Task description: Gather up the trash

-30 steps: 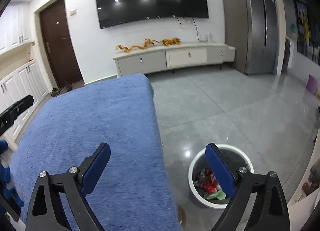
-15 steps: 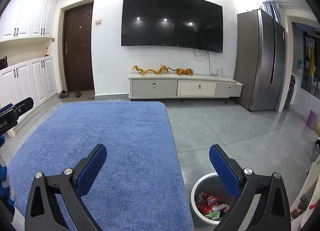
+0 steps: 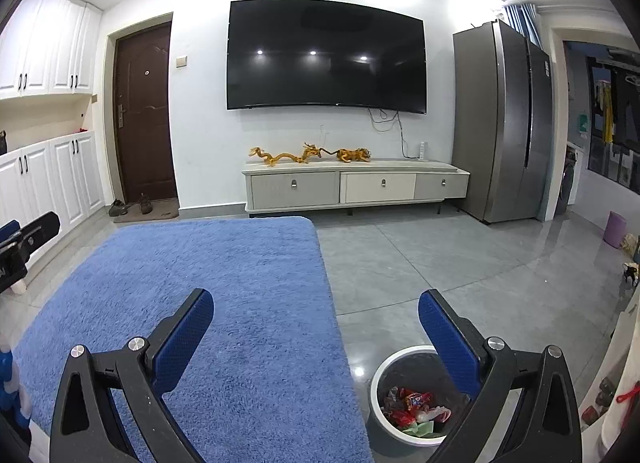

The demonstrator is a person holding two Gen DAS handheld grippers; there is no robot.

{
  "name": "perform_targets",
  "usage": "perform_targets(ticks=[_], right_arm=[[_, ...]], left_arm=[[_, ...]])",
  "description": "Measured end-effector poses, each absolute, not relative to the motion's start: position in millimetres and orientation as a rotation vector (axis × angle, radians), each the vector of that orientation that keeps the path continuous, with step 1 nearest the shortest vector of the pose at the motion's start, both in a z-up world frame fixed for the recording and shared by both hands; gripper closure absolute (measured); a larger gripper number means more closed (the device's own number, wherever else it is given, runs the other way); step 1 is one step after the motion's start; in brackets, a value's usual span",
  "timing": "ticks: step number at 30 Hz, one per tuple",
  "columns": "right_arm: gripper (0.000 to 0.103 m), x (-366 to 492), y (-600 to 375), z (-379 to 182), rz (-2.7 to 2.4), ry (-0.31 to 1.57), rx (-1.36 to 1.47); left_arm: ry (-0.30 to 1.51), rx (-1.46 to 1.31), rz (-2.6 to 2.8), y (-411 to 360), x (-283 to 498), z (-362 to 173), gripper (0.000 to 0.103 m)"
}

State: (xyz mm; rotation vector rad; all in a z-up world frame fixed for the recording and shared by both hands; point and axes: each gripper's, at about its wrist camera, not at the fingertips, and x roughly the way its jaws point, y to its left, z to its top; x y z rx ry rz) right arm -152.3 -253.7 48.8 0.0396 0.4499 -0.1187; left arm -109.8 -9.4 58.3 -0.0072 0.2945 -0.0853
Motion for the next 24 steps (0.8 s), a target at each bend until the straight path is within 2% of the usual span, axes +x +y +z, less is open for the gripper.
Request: perform_targets(ticks=[24], right_arm=[[0.000,-147.3,-258.3,33.0,-0.142,0.500,0.063]], left_arm=[[0.345,0.039,-0.102,-20.4,-98.6,43.7,0.005]])
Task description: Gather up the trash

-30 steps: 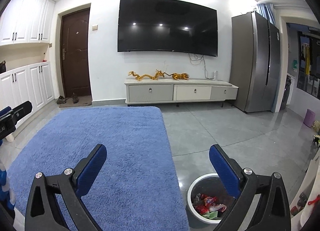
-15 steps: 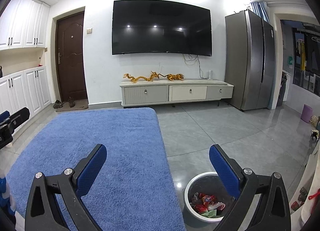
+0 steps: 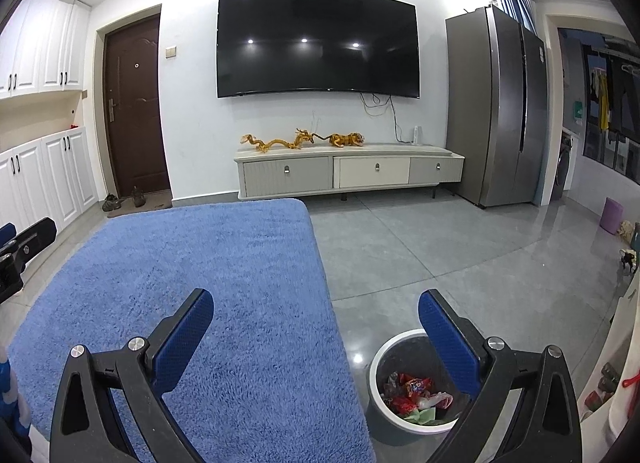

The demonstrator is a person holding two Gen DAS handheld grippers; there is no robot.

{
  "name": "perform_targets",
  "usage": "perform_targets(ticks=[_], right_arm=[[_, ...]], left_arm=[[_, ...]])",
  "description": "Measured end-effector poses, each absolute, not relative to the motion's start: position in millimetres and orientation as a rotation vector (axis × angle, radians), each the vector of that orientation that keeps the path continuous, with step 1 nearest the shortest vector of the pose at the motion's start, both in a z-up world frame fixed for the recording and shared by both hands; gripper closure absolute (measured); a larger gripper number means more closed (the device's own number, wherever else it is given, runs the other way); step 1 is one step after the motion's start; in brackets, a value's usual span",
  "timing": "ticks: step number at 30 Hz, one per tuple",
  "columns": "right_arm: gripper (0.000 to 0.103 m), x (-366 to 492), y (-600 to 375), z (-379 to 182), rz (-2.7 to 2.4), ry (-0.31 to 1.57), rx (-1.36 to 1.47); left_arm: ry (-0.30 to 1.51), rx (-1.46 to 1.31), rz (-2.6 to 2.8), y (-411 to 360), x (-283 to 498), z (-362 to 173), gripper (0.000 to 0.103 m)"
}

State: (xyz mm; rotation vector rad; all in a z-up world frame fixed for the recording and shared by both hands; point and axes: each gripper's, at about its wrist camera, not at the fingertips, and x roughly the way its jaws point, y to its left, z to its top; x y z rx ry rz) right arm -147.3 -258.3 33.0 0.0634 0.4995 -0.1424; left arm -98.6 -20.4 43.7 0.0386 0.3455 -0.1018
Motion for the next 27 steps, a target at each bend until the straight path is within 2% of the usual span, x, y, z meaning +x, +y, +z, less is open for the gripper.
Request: perform_targets(ticks=[27], right_arm=[[0.000,-150.0,-278.4,28.6,-0.183,0.517,0.093]], left_arm=[[0.374,0.067,-0.150,-33.2,-100.2,38.3,0.005]])
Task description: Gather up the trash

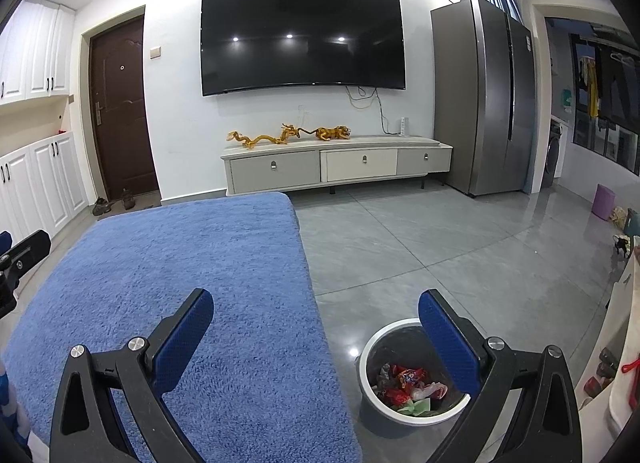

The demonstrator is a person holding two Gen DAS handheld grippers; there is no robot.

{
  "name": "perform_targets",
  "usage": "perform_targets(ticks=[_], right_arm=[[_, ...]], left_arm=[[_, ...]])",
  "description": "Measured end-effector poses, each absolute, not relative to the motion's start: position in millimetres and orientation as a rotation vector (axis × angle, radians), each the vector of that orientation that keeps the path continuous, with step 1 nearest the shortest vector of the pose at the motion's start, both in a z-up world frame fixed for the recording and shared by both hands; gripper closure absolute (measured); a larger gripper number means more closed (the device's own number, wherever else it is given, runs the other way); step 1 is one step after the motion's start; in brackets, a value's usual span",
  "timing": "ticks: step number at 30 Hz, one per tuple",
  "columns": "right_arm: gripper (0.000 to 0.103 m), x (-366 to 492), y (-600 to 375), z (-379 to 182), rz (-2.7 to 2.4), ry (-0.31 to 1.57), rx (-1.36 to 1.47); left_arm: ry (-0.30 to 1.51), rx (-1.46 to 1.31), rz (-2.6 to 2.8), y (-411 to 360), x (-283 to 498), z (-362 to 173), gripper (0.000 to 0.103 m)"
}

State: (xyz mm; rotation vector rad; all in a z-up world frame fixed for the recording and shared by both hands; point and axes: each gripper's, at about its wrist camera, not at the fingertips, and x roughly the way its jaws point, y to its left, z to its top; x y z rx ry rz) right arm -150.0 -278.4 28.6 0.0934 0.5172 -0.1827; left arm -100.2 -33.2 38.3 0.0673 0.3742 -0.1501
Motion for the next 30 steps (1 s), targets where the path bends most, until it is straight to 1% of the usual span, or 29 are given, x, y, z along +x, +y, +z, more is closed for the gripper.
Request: perform_targets(ticks=[30], right_arm=[[0.000,-152.8,-285.3,29.7,-0.224,0.508,0.099]], left_arm=[[0.391,0.083,-0.167,-40.5,-100.3,36.6,0.005]])
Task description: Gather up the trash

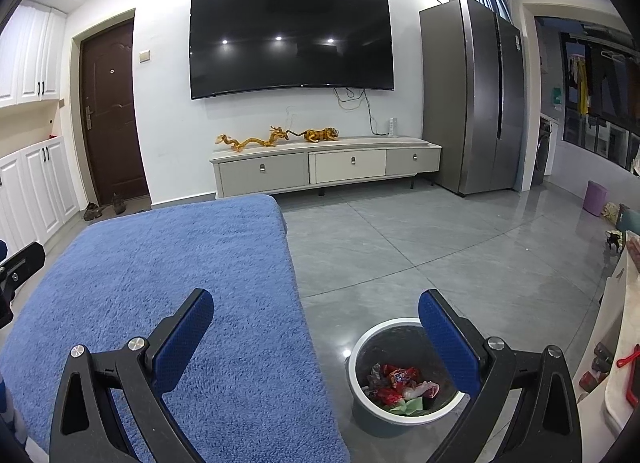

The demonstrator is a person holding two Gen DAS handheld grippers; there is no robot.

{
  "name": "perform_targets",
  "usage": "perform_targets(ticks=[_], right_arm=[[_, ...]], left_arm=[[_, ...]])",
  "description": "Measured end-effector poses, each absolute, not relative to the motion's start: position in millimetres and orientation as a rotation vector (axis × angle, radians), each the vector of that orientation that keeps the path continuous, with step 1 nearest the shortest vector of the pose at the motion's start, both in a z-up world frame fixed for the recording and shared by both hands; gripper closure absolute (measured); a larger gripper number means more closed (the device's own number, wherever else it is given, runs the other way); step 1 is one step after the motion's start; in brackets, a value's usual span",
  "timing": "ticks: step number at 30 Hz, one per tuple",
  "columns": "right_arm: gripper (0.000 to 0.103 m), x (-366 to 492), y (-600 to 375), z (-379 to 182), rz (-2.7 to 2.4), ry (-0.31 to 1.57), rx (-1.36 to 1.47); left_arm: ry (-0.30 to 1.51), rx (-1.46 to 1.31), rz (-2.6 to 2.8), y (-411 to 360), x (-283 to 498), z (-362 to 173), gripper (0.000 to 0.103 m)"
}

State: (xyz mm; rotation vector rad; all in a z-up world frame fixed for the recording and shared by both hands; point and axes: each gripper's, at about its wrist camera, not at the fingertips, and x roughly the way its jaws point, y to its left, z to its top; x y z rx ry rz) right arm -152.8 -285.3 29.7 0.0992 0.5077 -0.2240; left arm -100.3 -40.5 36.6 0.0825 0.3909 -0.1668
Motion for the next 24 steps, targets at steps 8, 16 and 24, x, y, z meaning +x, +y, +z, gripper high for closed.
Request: perform_targets(ticks=[8,16,24], right_arm=[[0.000,-152.3,-285.9,28.8,-0.234,0.505,0.098],[0.000,-153.0,-288.3,29.5,-0.260,0.491,0.100],[0.000,-152.6,-292.0,27.8,-0.283,0.476,0.110]], left_arm=[[0.396,0.091,-0.163,-42.6,-99.6,36.4,0.005],[0.397,0.113,-0.168,-48.1,-97.8,33.0,0.005],[0.413,0.113,-0.175,-47.8,-92.6,30.3,0.005]])
